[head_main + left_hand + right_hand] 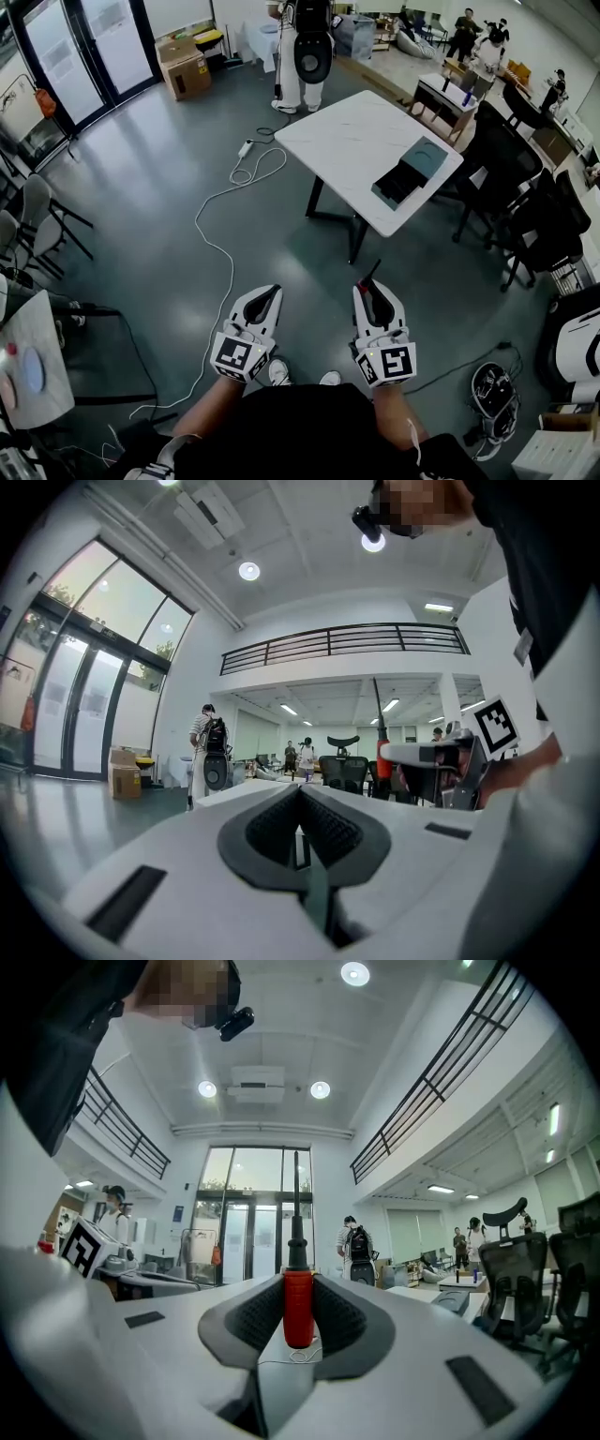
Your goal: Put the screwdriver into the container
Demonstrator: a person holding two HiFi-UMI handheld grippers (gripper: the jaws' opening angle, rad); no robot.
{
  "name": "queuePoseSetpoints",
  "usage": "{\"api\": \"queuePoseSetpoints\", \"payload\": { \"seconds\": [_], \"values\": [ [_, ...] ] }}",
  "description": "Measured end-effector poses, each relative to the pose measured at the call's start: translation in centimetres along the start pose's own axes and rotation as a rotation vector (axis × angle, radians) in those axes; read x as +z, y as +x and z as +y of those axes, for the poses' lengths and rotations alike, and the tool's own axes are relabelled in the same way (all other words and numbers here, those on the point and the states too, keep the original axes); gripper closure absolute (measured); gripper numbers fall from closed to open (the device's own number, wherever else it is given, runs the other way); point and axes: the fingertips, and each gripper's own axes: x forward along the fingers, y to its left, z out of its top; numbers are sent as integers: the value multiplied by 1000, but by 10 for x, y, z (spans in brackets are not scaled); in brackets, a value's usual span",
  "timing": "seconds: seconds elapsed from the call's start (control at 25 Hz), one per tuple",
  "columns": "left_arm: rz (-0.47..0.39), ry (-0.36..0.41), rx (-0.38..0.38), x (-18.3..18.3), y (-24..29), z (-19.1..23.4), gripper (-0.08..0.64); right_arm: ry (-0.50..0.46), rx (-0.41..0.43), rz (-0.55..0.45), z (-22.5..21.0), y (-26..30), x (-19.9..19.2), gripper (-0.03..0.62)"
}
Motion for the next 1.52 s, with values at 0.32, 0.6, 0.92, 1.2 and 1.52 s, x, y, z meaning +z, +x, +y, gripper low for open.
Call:
{"api": "queuePoseSetpoints", "payload": {
  "seconds": [0.32,0.6,0.92,1.2,1.52],
  "values": [
    [-11,26,-3,2,-19,32,554,-6,-5,-10,29,20,6,485],
    [-15,15,-6,-6,-16,54,554,-74,8,22,39,39,-4,485],
    [6,23,23,-9,38,74,554,-79,29,14,-5,70,-4,485],
    [-22,28,22,8,107,66,554,-110,115,-5,-56,108,-2,485],
    [-29,37,64,18,152,65,554,-50,125,-19,-99,135,-5,485]
  ]
}}
